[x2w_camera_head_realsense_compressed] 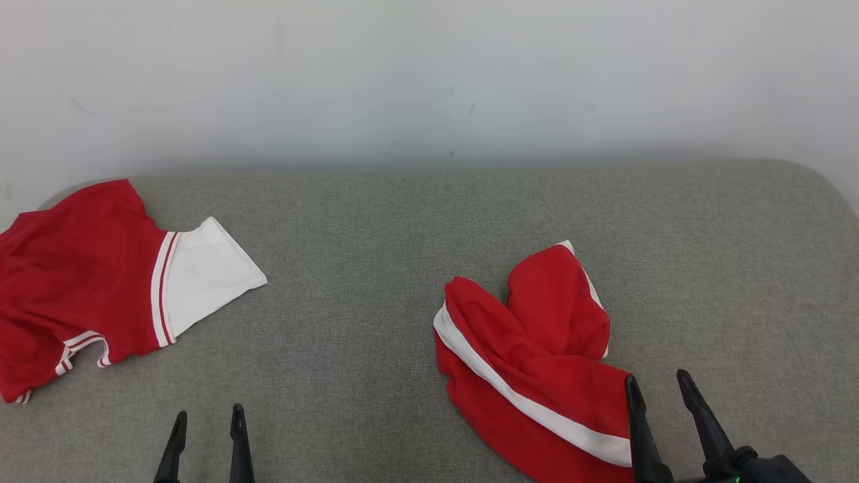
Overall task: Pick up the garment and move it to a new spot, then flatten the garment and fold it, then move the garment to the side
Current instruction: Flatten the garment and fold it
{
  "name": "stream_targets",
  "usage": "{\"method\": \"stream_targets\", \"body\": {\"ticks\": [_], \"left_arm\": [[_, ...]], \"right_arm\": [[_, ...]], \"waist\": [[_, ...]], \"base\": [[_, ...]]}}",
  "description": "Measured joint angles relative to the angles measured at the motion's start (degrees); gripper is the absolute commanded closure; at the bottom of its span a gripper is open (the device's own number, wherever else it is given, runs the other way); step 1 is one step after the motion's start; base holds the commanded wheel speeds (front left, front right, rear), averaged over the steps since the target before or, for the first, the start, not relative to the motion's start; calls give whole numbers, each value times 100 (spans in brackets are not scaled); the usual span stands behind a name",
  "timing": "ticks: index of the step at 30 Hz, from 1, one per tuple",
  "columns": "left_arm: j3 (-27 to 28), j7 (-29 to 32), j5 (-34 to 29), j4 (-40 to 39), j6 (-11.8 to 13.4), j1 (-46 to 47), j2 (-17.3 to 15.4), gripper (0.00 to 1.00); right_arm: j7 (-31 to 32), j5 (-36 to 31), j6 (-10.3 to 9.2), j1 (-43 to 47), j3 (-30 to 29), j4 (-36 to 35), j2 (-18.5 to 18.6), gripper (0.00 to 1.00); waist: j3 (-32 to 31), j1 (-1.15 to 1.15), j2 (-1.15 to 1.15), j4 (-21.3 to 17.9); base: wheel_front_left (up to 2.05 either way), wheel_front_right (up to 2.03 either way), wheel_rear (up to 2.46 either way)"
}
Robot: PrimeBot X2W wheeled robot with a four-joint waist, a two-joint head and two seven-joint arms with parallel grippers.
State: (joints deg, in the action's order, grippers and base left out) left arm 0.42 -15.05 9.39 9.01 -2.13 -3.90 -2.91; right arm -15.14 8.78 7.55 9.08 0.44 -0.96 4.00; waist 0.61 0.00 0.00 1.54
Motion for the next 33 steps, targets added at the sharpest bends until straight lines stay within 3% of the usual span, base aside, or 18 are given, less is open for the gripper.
{"method": "stream_targets", "body": {"ticks": [9,15,19,25,33], "left_arm": [[-27,0,-40,-34,2,20,-1,0],[-37,1,-71,197,-298,426,-164,0],[-221,2,-49,511,-445,962,-491,0],[-803,283,127,1054,-504,1934,-939,0],[-2027,435,753,1974,-528,2911,-1102,0]], "right_arm": [[0,-130,0,-390,-315,267,-69,0],[1,-101,0,-499,-282,382,-86,0],[1,-60,0,-621,-177,475,-89,0],[1,38,0,-812,-113,544,-97,0],[1,96,0,-965,-80,593,-99,0]], "waist": [[67,1,0,-70],[146,1,0,-163],[224,1,0,-329],[383,1,0,-679],[685,1,0,-1157]], "base": [[0,0,0],[0,0,0],[0,0,0],[0,0,0],[0,0,0]]}}
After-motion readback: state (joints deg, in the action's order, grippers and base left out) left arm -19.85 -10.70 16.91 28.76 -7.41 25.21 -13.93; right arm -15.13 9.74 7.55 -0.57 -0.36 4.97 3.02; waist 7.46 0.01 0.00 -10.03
